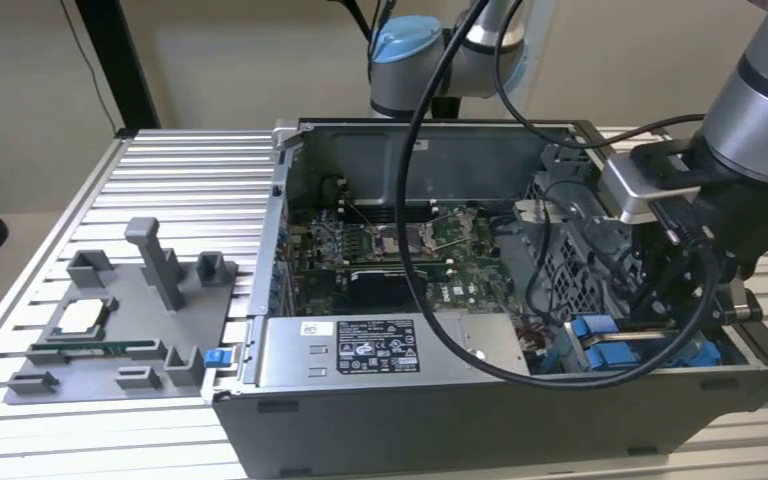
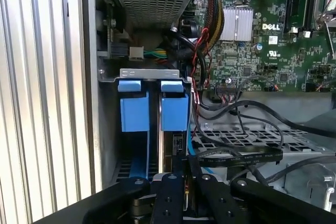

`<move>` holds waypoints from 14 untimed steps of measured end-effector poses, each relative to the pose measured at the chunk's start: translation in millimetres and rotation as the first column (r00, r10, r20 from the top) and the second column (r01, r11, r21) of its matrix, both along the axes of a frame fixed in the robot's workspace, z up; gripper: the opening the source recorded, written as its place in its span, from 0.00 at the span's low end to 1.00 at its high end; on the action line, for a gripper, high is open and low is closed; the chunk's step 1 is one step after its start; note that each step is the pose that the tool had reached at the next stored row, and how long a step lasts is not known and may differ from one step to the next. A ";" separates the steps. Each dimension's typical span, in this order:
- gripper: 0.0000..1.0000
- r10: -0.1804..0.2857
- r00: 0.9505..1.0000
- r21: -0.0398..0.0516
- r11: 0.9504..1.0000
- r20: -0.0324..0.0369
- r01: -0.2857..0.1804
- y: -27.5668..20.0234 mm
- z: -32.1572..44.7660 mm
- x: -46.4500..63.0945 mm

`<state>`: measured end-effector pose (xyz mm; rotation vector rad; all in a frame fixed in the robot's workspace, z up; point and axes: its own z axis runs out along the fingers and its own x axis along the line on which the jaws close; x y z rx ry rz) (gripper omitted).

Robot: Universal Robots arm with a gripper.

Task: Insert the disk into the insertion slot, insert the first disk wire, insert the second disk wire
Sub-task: 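Insert the second disk wire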

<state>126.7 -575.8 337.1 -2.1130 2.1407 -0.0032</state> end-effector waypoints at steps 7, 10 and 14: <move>1.00 0.000 1.000 0.004 1.000 0.001 0.000 0.1 -1.6 0.1; 1.00 0.000 1.000 0.004 1.000 0.001 0.000 0.1 12.3 0.0; 1.00 0.000 1.000 0.004 1.000 0.001 0.000 0.1 30.6 0.0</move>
